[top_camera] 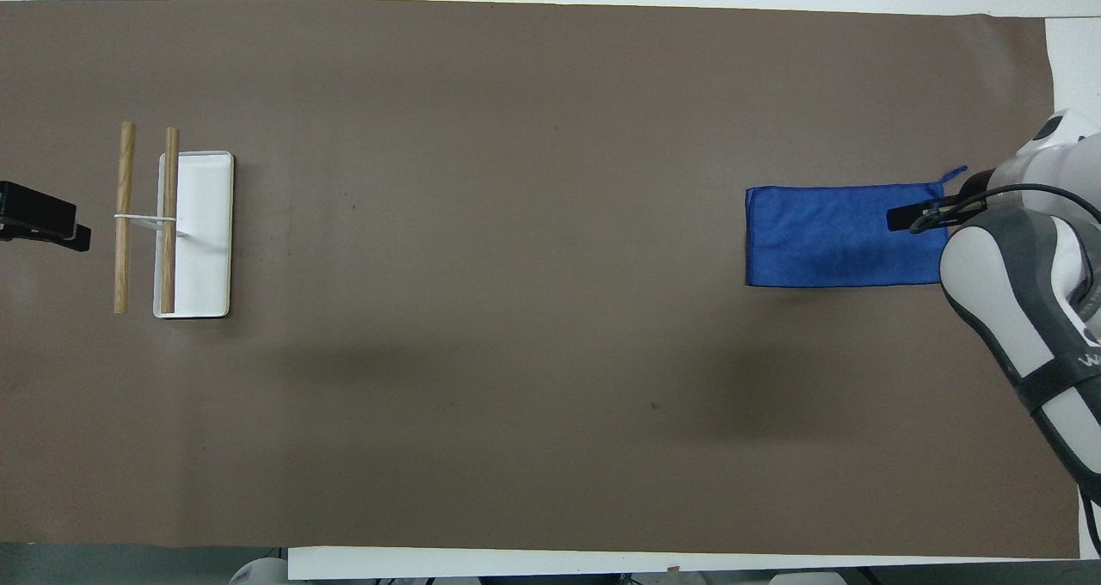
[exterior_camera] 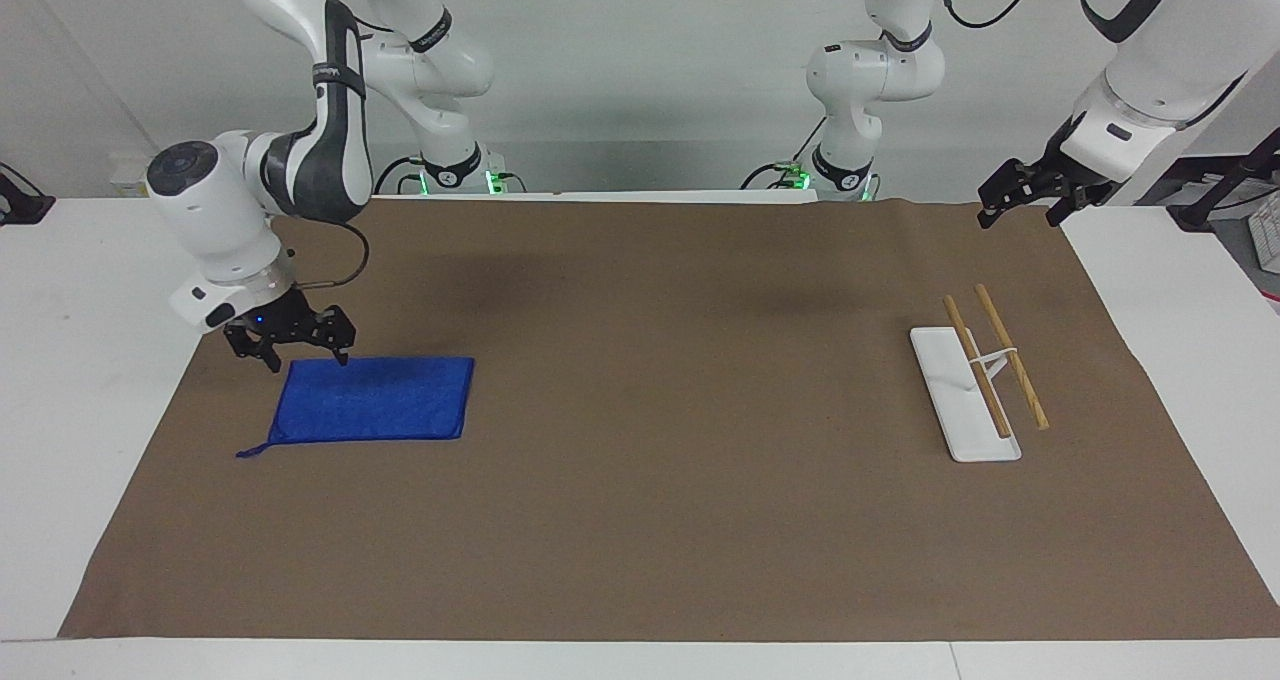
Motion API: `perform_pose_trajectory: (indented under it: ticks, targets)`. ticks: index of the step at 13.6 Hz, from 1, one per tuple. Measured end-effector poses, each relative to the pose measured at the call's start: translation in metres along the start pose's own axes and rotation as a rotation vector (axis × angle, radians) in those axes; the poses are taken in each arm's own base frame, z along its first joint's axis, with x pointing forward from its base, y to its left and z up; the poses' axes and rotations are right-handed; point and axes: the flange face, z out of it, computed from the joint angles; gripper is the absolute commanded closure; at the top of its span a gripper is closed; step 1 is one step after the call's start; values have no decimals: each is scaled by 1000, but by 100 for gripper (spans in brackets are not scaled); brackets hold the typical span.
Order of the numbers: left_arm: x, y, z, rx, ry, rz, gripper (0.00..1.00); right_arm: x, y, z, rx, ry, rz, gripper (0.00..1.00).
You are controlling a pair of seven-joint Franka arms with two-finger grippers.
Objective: Right arm passes towel to left arm to hang
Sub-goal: 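Grasp the blue towel's corner with the right gripper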
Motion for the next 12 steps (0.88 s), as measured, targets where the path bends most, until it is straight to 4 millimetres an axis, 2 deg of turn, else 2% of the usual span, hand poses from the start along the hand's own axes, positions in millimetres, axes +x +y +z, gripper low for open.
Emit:
perform_pose_trajectory:
  ticks: [6, 9, 11, 12]
  targets:
    - [0, 0, 0, 0, 0, 0, 0, -3, 14, 63, -8, -4, -72, 3]
    - [0, 0, 0, 0, 0, 0, 0, -8, 13, 80, 1, -31, -73, 4]
    - [0, 0, 0, 0, 0, 0, 0, -11, 12, 84, 1, -33, -73, 10]
    - [0, 0, 0, 0, 0, 0, 0, -13, 11, 86, 2, -35, -73, 21]
